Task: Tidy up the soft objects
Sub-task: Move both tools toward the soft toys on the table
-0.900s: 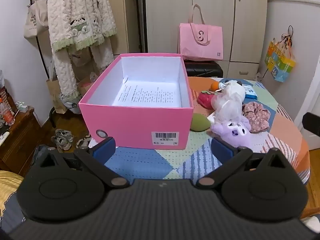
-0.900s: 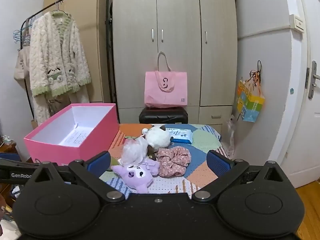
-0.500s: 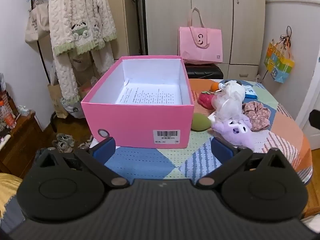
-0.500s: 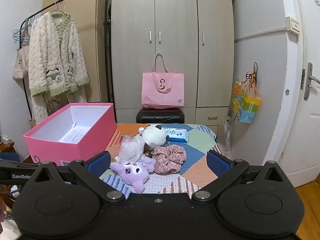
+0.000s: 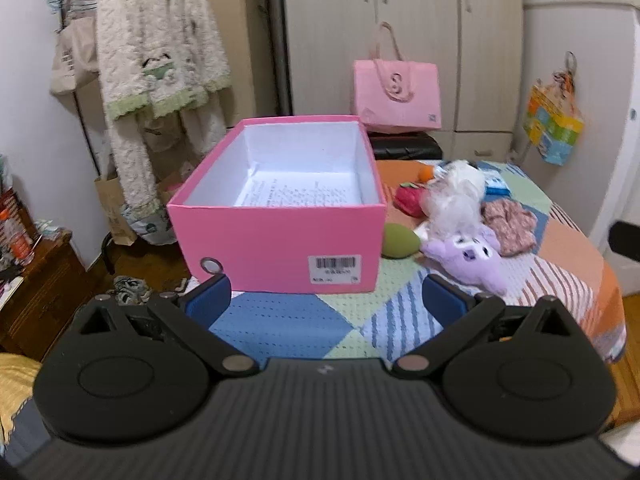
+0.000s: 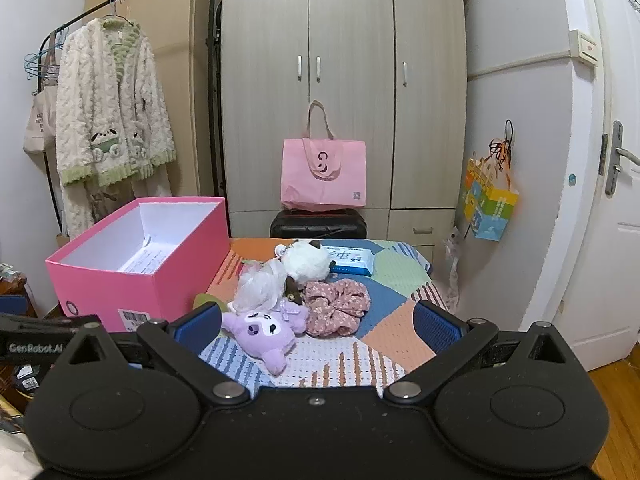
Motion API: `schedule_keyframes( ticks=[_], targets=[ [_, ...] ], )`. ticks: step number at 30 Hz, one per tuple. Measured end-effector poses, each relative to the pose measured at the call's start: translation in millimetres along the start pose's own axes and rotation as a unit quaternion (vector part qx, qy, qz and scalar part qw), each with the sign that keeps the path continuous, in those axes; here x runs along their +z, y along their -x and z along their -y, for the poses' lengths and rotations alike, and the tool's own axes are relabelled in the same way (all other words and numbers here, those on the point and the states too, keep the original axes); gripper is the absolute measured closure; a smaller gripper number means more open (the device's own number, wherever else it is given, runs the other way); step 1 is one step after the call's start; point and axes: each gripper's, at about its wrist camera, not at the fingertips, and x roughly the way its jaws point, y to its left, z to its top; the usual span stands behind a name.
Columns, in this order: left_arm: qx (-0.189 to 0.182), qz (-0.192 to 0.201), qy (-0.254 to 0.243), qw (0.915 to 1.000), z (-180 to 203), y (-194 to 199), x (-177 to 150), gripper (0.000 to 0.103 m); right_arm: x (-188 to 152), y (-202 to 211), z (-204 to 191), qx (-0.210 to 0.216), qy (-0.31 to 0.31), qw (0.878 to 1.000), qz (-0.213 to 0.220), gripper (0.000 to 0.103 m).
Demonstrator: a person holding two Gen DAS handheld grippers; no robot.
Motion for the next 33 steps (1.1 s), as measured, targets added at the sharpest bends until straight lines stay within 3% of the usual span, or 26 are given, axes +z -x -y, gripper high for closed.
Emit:
schedule_keyframes(
  ticks=[11, 23, 33],
  targets=[
    [0.010, 0.012, -0.014, 0.9998, 7, 5, -4, 0.000, -6, -5, -2, -0.014, 0.007, 1.000, -0.005, 0.000],
    [0.035, 0.027, 0.005, 0.9990, 0, 1, -2, 0.000, -8, -14, -5, -0.033, 0.011, 0.999, -0.005, 0.000],
    [0.031, 0.032, 0.001, 0.9990, 5, -2, -3, 0.000, -9, -21, -2, -0.040, 0.009, 0.999, -0.006, 0.000]
  ],
)
